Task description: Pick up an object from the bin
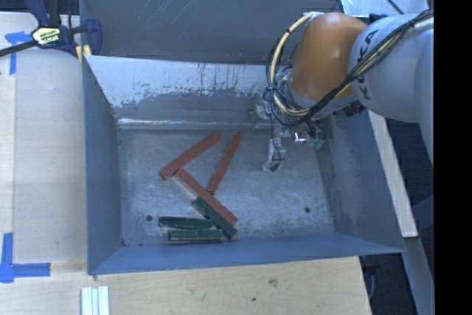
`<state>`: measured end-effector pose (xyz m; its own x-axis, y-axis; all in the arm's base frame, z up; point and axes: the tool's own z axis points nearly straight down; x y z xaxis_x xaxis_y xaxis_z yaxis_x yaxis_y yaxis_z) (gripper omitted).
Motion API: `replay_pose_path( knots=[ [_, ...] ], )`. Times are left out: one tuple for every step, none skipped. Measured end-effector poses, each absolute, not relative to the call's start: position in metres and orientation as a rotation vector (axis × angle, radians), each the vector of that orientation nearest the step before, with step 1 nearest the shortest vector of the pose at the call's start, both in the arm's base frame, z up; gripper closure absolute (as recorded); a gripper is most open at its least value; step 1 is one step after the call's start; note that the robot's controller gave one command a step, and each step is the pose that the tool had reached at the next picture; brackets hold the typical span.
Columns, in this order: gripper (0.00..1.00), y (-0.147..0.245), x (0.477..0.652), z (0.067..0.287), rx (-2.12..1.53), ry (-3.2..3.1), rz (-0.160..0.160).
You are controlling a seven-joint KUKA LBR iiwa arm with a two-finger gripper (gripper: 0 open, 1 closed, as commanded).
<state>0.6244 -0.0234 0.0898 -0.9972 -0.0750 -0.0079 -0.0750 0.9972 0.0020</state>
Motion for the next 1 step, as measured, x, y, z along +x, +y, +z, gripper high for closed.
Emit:
replay_pose_path(
  knots=[
    [0.0, 0.0349, 0.6279, 0.0698, -0.401, 3.114, 0.001]
  ],
)
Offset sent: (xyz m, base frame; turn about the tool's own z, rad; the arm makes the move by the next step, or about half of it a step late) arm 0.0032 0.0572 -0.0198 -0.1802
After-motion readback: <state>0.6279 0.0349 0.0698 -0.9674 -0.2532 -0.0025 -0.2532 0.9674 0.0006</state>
